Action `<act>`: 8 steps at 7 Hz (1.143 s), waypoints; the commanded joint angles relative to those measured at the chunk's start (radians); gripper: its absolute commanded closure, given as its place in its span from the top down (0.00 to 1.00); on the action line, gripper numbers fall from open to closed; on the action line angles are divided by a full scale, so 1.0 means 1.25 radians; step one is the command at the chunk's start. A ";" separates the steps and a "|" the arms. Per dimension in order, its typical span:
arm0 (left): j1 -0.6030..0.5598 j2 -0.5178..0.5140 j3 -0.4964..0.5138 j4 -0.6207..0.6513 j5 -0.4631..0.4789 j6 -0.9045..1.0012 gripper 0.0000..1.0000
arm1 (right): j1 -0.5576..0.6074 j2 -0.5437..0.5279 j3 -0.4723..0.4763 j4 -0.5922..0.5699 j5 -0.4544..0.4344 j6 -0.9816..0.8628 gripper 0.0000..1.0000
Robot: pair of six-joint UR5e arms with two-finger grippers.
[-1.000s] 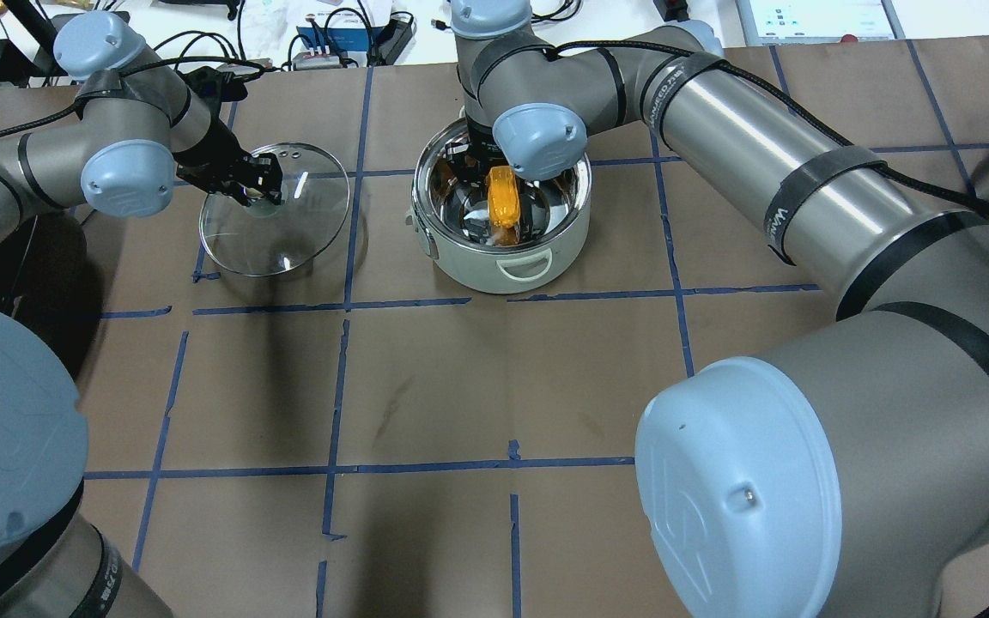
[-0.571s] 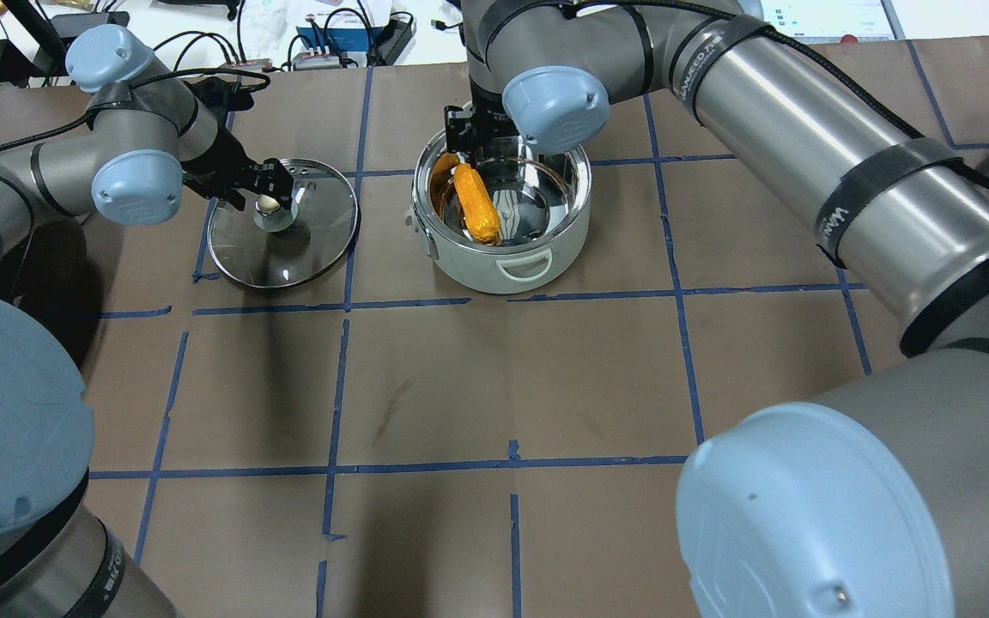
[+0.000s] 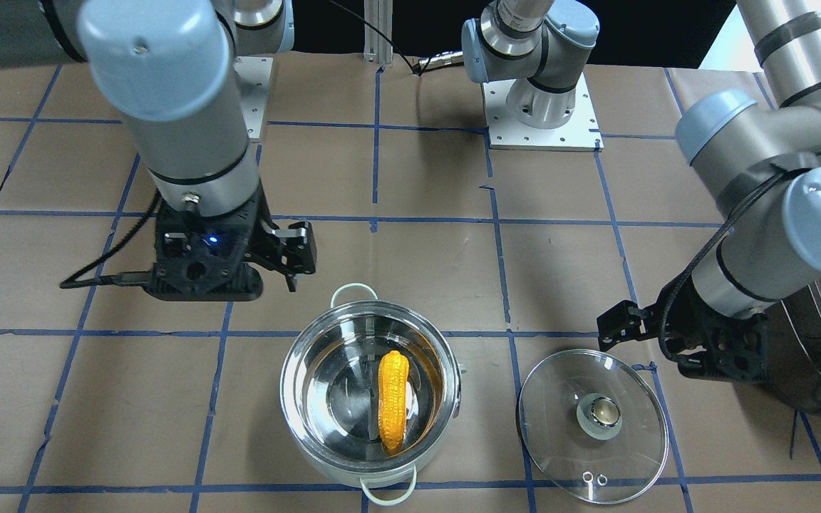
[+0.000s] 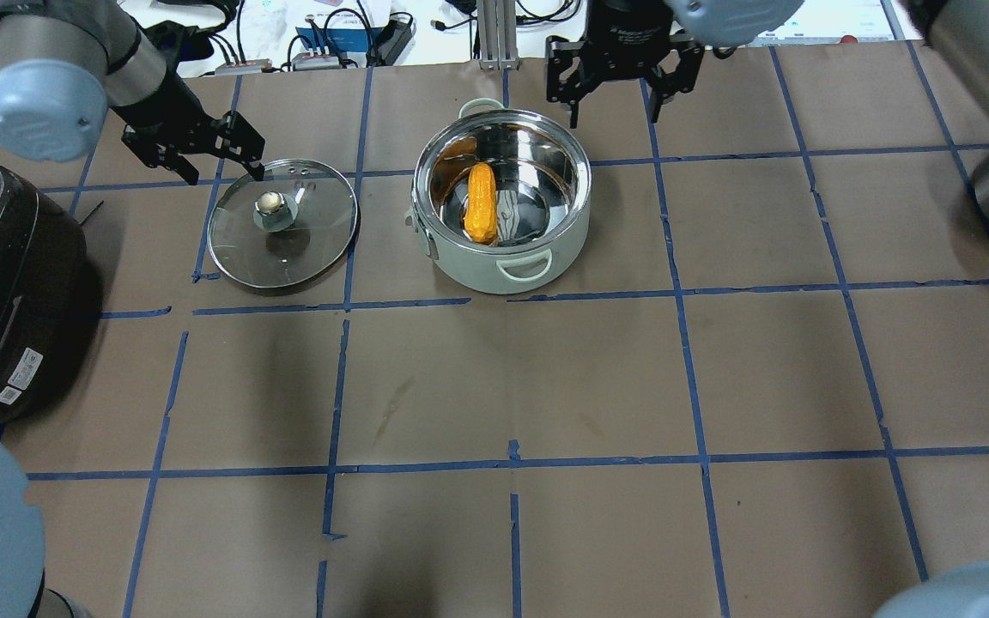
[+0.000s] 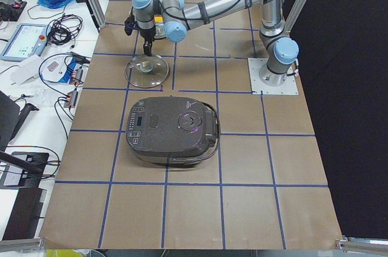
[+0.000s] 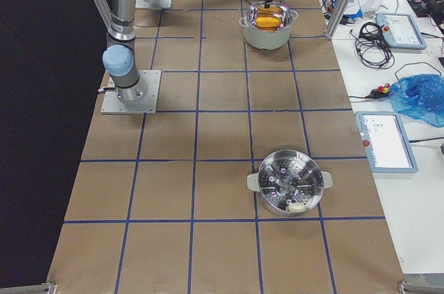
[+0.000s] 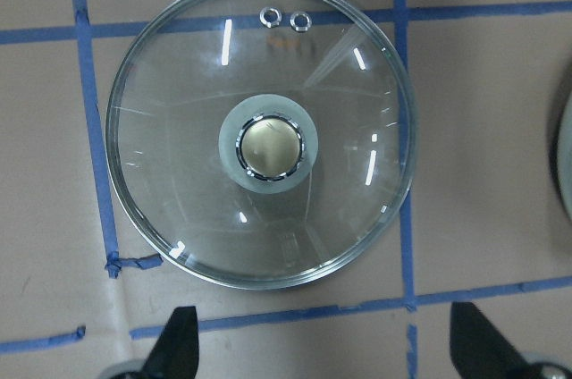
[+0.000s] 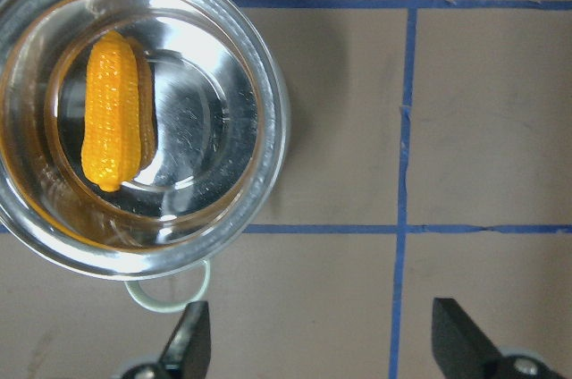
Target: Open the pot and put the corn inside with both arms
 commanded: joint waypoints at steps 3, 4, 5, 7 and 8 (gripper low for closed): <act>-0.084 0.134 0.064 -0.202 0.002 -0.083 1.00 | -0.088 -0.174 0.183 0.027 0.004 -0.068 0.88; -0.090 0.139 0.063 -0.217 0.045 -0.087 1.00 | -0.087 -0.174 0.184 0.027 0.004 -0.069 0.88; -0.100 0.146 0.059 -0.216 0.076 -0.100 1.00 | -0.084 -0.175 0.183 0.027 0.003 -0.071 0.89; -0.109 0.158 0.041 -0.215 0.078 -0.108 1.00 | -0.087 -0.175 0.178 0.025 0.003 -0.072 1.00; -0.109 0.160 0.039 -0.213 0.079 -0.107 1.00 | -0.087 -0.175 0.178 0.025 0.003 -0.071 1.00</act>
